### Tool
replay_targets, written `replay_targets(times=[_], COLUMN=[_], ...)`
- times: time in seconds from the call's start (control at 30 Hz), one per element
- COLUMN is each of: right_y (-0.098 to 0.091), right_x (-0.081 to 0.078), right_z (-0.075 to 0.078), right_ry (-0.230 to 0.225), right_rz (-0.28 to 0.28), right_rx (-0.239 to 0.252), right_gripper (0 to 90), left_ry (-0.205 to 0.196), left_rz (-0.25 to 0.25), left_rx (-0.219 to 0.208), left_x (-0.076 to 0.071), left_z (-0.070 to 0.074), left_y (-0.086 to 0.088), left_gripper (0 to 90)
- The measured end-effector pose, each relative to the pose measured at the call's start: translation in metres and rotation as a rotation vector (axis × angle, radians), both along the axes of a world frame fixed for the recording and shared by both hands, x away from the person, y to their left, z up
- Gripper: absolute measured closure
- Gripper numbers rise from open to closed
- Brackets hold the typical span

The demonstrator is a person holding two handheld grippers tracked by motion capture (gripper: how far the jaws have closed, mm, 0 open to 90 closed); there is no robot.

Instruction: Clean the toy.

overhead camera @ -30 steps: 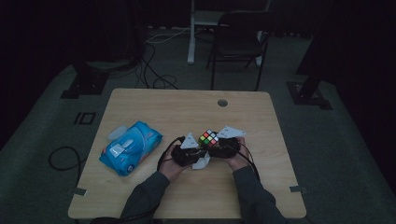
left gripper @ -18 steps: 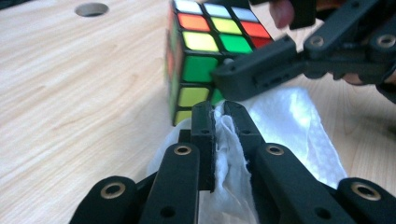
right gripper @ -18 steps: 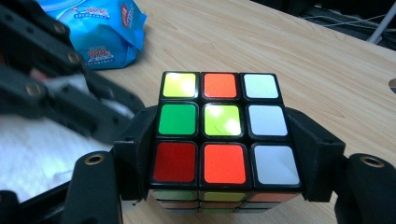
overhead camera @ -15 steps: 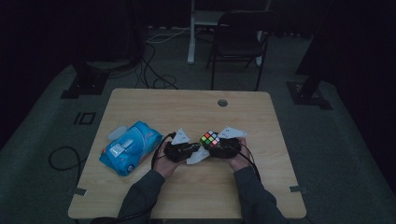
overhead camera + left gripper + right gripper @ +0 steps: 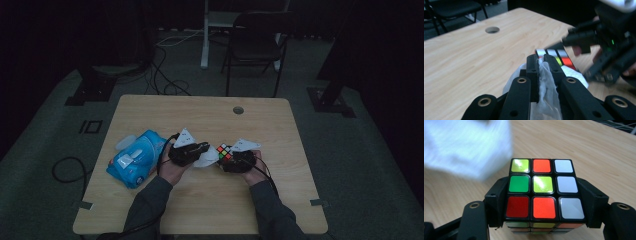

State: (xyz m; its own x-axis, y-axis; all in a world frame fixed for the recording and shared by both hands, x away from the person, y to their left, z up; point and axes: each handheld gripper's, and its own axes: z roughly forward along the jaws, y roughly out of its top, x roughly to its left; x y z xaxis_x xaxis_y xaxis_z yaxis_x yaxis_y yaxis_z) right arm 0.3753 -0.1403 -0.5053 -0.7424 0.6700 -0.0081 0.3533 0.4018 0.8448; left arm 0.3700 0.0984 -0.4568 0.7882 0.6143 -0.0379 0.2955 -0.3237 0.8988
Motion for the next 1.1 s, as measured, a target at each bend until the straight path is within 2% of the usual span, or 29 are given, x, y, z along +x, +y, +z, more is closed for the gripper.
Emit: replay_targets(times=[0.17, 0.67, 0.87, 1.03, 1.1], right_y=[0.008, 0.021, 0.022, 0.019, 0.018], right_x=[-0.004, -0.016, -0.015, -0.013, -0.012], right_z=[-0.003, -0.002, -0.002, 0.003, 0.003], right_ry=[0.005, -0.008, -0.011, -0.020, -0.025], right_rz=[0.028, 0.102, 0.101, 0.081, 0.078], right_rx=[-0.007, -0.030, -0.030, -0.015, -0.018], right_gripper=[34.3, 34.2, 34.2, 34.3, 34.3], left_ry=[-0.011, 0.004, 0.002, 0.027, 0.032], left_rz=[0.017, 0.025, 0.003, -0.018, -0.018], left_rx=[-0.001, 0.026, 0.031, 0.068, 0.066], left_x=[0.004, 0.014, 0.012, 0.011, 0.010], left_z=[0.003, -0.004, -0.005, -0.015, -0.017], left_y=[0.002, -0.006, -0.013, -0.022, -0.023], left_gripper=[84.5, 84.5, 84.2, 83.0, 82.2])
